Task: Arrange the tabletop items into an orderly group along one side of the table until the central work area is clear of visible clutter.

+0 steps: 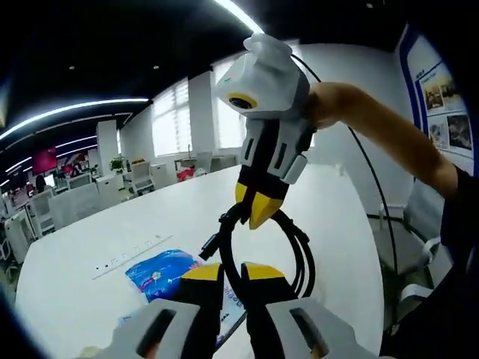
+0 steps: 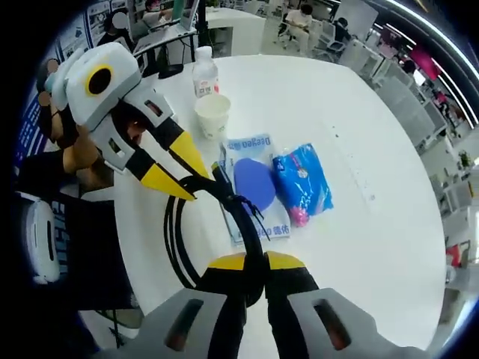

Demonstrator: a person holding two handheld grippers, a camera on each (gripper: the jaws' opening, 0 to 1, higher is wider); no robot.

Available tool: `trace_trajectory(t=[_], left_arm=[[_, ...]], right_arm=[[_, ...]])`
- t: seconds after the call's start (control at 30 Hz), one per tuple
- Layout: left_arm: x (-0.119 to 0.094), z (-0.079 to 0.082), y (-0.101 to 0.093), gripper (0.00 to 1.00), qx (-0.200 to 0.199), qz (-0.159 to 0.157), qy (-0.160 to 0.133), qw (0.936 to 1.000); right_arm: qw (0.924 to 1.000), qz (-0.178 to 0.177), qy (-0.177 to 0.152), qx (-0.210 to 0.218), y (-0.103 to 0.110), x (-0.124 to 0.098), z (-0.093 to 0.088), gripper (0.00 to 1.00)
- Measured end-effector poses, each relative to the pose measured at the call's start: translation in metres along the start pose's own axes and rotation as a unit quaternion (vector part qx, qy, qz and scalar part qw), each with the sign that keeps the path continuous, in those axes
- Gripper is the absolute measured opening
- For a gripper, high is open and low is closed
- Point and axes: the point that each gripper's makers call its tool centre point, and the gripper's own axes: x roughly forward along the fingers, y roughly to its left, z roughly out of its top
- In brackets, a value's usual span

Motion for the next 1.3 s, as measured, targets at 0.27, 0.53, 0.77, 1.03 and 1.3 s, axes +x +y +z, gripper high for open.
trace_trajectory(t=[0.27,0.53,0.77,1.03,1.3], left_arm=[[-0.002,0.007,-0.004,0.07,0.008,-0.002,-0.006,0.9999],[-0.004,0.003,-0.010,0.08,0.010,-0.008,-0.005,0.9999],[-0.006,-0.002,-0.020,0.08,0.012,-0.016,-0.004,0.9998],[-0.001,-0.009,-0.028,0.08,0.019,-0.035,0.006,0.9992],[-0.003,-0.015,-0.040,0.08,0.020,-0.043,0.007,0.9988]], right_arm=[[1.0000,-0.006,-0.003,0.001,0.001,-0.007,0.000,0.05],[1.0000,-0.002,0.003,0.001,0.004,-0.005,-0.003,0.05],[1.0000,0.004,0.005,-0.001,0.012,-0.003,-0.010,0.05],[0.9998,0.009,0.018,-0.002,0.024,0.000,-0.024,0.05],[0.9995,0.007,0.029,-0.009,0.033,-0.001,-0.031,0.05]])
